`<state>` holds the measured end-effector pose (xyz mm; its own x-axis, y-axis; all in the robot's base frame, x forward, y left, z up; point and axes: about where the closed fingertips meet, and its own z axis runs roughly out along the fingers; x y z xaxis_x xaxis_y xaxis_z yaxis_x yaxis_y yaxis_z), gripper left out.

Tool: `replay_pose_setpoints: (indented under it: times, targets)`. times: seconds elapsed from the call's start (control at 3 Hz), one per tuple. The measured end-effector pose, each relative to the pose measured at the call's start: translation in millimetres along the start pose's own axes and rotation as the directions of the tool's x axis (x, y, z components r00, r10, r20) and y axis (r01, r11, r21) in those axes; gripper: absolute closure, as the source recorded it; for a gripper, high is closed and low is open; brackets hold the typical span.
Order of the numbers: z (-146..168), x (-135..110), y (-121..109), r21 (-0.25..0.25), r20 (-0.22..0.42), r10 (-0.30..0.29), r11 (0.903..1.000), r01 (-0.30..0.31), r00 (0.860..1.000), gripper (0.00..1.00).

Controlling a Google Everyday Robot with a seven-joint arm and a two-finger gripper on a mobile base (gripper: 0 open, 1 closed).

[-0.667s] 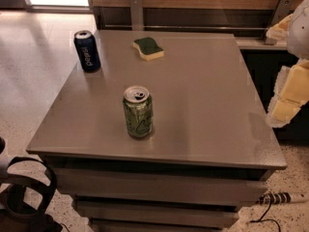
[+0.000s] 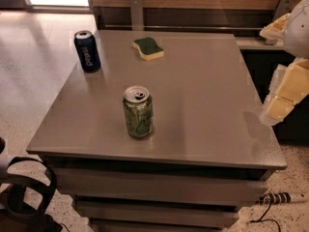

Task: Move green can near sponge

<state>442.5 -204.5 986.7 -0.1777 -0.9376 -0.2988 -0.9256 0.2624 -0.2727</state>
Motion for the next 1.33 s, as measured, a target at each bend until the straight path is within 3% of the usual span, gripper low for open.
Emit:
replay_pose_setpoints:
  times: [0.33, 0.67, 1.0, 1.33]
  targets:
    - [15.4, -11.8, -1.2, -0.033, 0.187, -0.01, 0.9993, 0.017, 0.982, 0.0]
    - [30.1, -36.4, 10.0, -0.082, 0.374, 0.005, 0.9962, 0.027, 0.927, 0.0]
    - [43.4, -73.1, 25.7, -0.126, 0.546, 0.029, 0.9909, 0.047, 0.837, 0.0]
    - [57.9, -106.8, 40.5, -0.146, 0.669, 0.064, 0.9882, 0.046, 0.741, 0.0]
